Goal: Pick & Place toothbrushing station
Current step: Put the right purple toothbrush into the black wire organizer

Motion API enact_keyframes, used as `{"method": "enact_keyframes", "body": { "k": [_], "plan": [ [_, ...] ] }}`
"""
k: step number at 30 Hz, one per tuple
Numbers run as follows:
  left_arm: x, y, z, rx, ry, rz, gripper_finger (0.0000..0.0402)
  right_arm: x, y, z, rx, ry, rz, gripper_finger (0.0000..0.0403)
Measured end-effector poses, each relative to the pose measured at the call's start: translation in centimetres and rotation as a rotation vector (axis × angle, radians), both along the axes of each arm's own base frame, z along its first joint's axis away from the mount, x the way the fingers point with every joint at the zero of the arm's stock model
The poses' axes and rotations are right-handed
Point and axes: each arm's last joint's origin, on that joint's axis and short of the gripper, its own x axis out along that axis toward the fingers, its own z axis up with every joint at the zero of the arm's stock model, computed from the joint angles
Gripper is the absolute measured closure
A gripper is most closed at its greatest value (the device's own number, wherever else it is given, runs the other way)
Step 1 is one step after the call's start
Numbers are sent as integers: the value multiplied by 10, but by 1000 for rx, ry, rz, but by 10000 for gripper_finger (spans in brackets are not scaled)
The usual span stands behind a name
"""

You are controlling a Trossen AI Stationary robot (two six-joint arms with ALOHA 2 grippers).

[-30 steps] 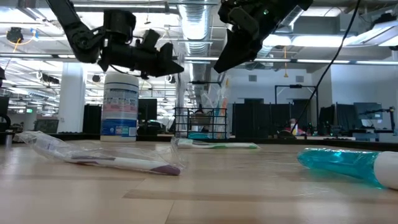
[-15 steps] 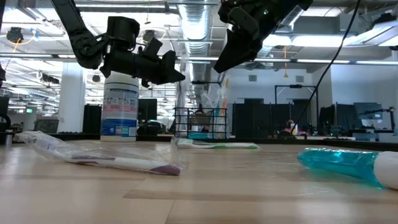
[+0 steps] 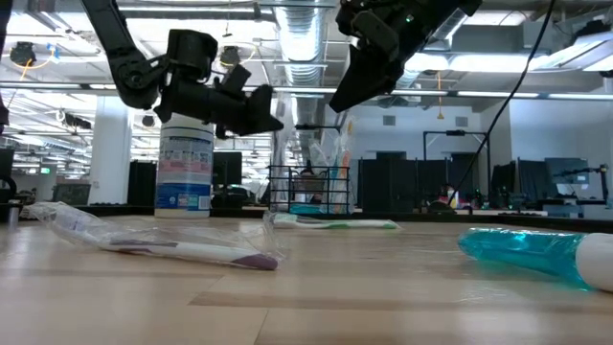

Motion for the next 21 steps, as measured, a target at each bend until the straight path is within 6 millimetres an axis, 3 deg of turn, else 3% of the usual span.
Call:
{"method": "enact_keyframes", "body": {
  "k": [8, 21],
  "plan": [
    [5, 3, -21, -34, 50, 11, 392, 0, 0, 0, 0, -1, 0, 311],
    [5, 3, -23, -34, 54, 8, 387, 0, 0, 0, 0, -2, -1, 311]
  ]
}}
